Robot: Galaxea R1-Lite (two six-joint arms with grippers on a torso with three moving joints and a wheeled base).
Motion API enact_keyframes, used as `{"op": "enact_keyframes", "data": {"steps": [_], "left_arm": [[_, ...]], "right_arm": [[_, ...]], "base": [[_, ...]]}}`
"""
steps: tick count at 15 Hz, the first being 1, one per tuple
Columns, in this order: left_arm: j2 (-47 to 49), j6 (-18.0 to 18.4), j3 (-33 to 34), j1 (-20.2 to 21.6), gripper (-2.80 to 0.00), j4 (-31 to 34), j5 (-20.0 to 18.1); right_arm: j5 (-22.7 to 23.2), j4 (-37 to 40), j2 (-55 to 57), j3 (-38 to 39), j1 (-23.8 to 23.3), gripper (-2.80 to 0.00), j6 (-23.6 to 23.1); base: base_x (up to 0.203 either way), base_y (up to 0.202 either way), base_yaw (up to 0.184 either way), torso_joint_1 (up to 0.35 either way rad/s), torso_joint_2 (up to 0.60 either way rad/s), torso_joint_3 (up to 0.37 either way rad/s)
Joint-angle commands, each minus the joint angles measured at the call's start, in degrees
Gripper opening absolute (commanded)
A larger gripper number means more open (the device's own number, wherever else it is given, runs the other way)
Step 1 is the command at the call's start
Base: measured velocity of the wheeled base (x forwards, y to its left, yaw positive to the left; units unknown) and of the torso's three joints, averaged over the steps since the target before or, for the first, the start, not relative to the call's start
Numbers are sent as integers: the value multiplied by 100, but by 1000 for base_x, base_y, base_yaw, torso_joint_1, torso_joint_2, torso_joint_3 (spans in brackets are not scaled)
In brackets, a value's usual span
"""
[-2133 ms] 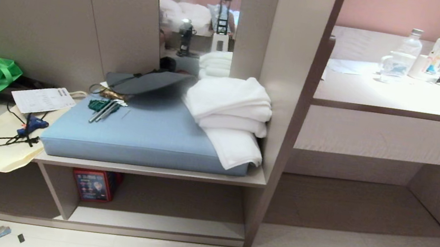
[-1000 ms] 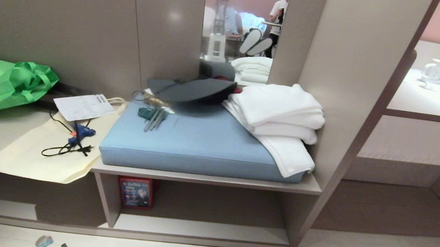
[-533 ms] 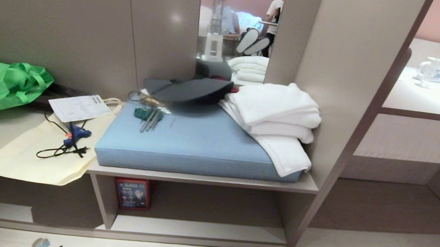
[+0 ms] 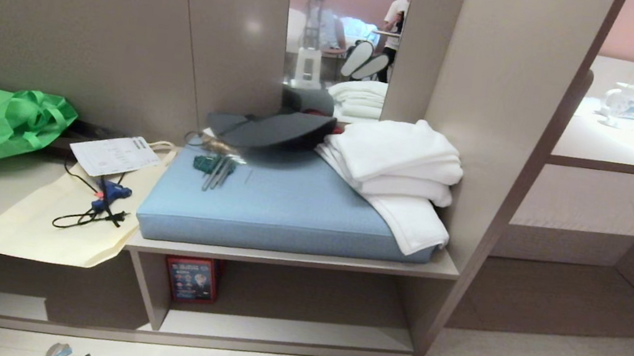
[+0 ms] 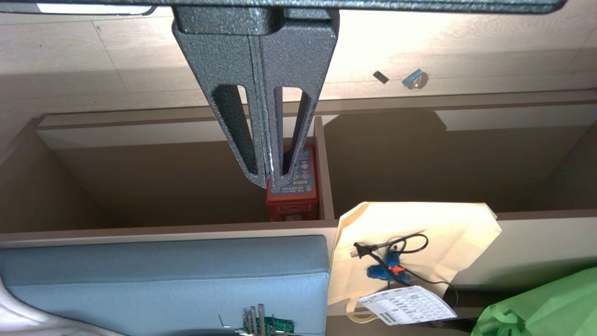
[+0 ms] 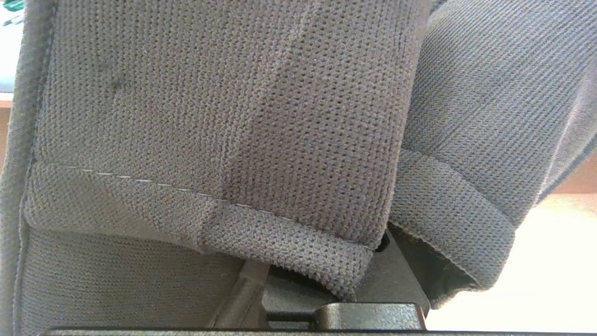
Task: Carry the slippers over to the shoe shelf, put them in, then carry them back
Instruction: Place the slippers into the shoe cabinet
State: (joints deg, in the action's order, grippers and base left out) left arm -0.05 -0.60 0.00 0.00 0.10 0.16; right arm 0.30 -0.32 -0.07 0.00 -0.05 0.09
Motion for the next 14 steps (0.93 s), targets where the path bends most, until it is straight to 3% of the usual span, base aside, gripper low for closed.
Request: {"op": "enact_keyframes", "data": {"steps": [1,3,8,14], "left_arm": [[5,-2,0,0,-280,-1,2],[5,-2,0,0,-280,-1,2],[5,-2,0,9,-280,-1,2],[5,7,-9,9,-280,8,2]], "right_arm": [[5,-3,-1,1,5,-280,2],[5,-3,-1,8,-4,-280,8],[5,-3,-1,0,4,-280,2],[5,-3,-1,3,-1,-280,9]], "base": [[0,0,0,0,0,0],[0,0,0,0,0,0],[-157,0,1,3,3,1],[0,0,0,0,1,-5]]}}
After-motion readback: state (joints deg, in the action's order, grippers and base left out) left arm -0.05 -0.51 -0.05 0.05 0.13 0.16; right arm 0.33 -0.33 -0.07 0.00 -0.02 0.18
